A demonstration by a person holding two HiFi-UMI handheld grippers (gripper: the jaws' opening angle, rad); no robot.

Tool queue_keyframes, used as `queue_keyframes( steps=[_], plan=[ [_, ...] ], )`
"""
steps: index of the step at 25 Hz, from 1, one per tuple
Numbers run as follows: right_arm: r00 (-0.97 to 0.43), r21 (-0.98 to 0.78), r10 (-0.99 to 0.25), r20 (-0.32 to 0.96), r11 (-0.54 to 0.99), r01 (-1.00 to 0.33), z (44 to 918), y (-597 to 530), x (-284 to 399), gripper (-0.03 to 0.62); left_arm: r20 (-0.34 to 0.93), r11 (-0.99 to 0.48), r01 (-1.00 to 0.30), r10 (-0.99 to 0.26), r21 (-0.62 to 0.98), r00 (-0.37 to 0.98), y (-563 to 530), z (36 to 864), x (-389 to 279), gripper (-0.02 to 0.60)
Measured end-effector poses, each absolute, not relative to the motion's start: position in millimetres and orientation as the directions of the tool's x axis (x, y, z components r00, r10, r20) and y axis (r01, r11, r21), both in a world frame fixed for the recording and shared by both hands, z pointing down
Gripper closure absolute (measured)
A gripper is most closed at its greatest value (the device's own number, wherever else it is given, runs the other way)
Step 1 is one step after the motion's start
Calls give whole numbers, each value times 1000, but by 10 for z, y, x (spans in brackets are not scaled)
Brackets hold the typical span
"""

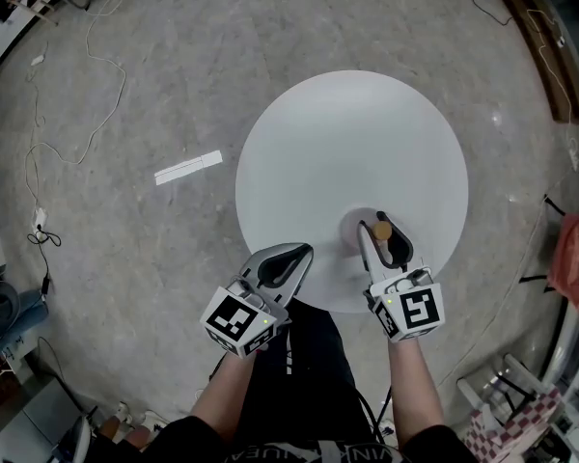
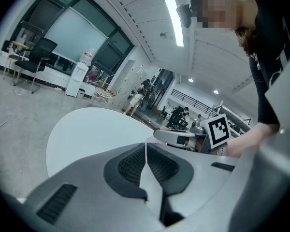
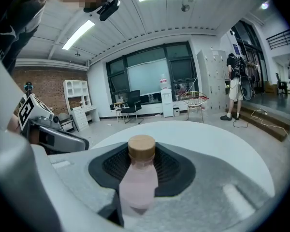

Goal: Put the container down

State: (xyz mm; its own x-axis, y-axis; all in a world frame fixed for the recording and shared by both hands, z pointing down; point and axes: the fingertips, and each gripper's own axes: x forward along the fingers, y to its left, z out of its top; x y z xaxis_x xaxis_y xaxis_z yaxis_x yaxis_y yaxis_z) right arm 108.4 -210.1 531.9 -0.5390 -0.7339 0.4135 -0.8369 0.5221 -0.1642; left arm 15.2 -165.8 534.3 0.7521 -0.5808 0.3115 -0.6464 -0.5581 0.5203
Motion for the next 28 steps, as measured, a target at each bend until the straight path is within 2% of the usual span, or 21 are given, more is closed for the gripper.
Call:
queue_keyframes(
  steps=[15, 21, 28],
  plan=[
    [-542, -23, -714, 442, 595, -803, 5379, -2004, 948, 459, 307, -545, -648, -589, 531, 747, -1583, 5398, 124, 566],
    [-541, -41, -722, 431, 584, -811, 5368, -1994, 931, 457, 311, -542, -649, -588, 535, 747, -1539, 5401, 118, 566],
    [-531, -21, -729, 432, 581, -814, 5357, -1950, 912, 395, 308, -541, -647, -588, 538, 748, -1513, 5398, 116, 566]
  ],
)
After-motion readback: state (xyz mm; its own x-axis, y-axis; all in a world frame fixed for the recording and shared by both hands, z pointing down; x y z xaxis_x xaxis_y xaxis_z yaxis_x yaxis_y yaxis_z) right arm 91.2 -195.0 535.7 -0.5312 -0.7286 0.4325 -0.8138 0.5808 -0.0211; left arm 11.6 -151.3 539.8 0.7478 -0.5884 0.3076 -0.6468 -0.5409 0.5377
